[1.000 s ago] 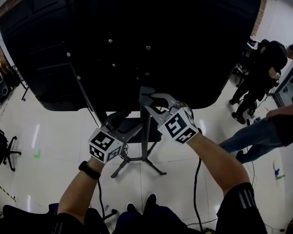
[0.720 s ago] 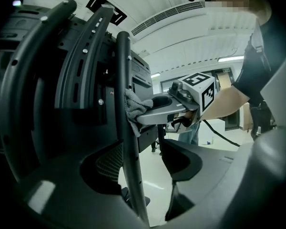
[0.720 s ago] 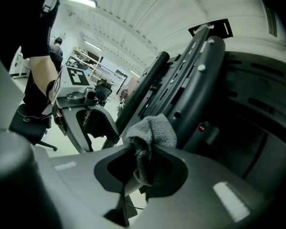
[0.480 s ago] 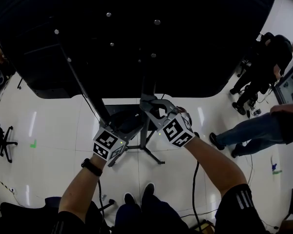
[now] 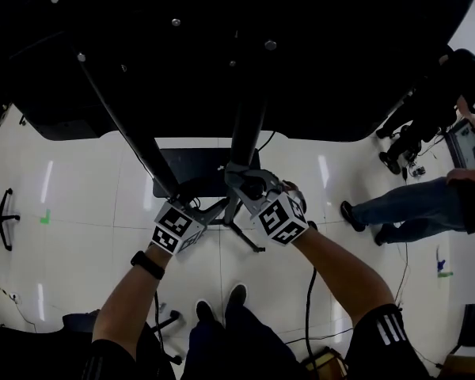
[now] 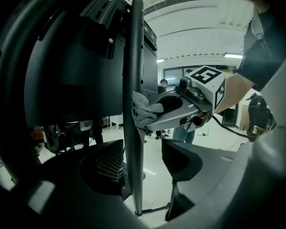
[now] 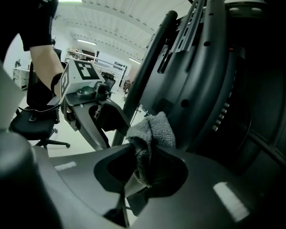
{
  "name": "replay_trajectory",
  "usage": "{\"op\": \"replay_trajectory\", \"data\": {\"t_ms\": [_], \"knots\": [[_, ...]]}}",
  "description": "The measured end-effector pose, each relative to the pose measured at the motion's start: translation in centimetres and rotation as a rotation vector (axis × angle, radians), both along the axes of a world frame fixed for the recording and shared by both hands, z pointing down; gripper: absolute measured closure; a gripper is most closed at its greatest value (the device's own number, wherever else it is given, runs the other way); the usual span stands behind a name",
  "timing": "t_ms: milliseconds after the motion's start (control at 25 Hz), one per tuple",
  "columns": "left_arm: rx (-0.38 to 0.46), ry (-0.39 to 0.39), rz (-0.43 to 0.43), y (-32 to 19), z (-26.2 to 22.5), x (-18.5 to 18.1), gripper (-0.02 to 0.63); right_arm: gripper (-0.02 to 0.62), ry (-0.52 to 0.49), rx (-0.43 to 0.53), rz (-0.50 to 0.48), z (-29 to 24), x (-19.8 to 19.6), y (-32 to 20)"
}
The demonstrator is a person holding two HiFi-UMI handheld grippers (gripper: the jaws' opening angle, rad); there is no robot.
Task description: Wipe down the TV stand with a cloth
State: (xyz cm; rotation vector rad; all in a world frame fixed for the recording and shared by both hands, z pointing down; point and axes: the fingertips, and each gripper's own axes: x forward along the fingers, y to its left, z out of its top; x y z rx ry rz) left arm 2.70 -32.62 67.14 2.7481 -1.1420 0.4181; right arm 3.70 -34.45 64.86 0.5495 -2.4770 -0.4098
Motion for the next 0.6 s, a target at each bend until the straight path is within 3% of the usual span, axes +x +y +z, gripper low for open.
{"op": "replay_trajectory", "data": {"t_ms": [240,600], "knots": [[-0.079,-0.022,-0.014,-0.3,7.8,-1.4,0.33,0.546,0.021,-0.05,0.022,7.6,-0.7,0.1],[-0.187,-0.027,0.0,-0.2,17.9,-0.5,0.33,0.545,0.062,-0.147,0.069,18.3,-0.1,-0.2]]}}
